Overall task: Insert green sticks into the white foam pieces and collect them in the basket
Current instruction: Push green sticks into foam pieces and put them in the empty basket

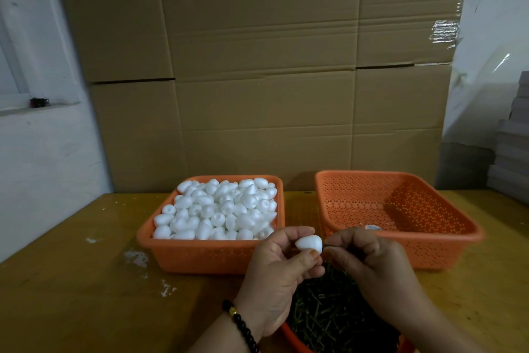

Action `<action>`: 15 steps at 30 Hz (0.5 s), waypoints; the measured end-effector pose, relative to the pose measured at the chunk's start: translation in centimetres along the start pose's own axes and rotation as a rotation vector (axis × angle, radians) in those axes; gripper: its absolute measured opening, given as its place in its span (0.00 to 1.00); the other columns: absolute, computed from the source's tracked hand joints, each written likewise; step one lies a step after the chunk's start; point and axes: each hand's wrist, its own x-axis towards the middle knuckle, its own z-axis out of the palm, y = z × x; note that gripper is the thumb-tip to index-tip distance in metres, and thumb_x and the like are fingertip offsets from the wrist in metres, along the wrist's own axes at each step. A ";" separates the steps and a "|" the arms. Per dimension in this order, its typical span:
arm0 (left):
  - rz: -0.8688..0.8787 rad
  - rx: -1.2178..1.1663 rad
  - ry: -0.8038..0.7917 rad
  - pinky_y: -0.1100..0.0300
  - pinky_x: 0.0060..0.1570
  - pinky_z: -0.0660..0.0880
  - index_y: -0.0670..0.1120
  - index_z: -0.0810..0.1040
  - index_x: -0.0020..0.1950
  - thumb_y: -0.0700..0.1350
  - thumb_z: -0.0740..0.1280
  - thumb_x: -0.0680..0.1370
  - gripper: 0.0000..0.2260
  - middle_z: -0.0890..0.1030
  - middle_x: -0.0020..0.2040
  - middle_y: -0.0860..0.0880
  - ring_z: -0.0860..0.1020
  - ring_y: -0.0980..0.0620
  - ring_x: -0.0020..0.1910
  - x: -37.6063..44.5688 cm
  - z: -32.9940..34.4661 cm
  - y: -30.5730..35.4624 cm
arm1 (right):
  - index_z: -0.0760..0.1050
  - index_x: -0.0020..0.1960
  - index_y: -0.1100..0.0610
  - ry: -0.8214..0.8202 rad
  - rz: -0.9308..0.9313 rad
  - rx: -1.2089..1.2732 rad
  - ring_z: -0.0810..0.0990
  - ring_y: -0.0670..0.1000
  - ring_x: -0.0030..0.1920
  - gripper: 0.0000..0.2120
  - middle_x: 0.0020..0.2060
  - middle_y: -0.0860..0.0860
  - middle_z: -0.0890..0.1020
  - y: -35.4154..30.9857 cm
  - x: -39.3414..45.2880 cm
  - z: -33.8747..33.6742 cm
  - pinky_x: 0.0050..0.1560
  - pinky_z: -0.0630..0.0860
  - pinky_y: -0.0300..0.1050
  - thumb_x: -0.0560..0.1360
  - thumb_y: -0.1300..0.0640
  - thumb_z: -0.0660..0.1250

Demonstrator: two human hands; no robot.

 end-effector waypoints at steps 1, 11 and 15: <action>0.002 0.002 -0.001 0.58 0.41 0.79 0.41 0.81 0.53 0.30 0.69 0.73 0.11 0.84 0.44 0.47 0.81 0.51 0.41 0.0 0.0 0.0 | 0.82 0.41 0.50 -0.004 -0.004 -0.005 0.81 0.41 0.35 0.08 0.35 0.42 0.83 0.0 0.0 0.0 0.35 0.72 0.28 0.70 0.63 0.73; 0.002 0.006 -0.035 0.60 0.40 0.78 0.44 0.84 0.50 0.30 0.68 0.74 0.12 0.84 0.43 0.47 0.80 0.52 0.39 -0.1 0.1 0.3 | 0.81 0.41 0.50 -0.040 -0.008 -0.001 0.80 0.42 0.34 0.06 0.34 0.44 0.83 -0.1 0.0 0.0 0.33 0.71 0.29 0.73 0.60 0.71; 0.000 0.008 -0.030 0.60 0.40 0.78 0.43 0.83 0.52 0.30 0.68 0.74 0.12 0.83 0.44 0.46 0.80 0.52 0.39 -0.1 0.1 0.3 | 0.81 0.41 0.50 -0.048 0.008 -0.002 0.80 0.43 0.34 0.06 0.34 0.45 0.83 0.0 -0.1 0.0 0.33 0.72 0.30 0.73 0.60 0.71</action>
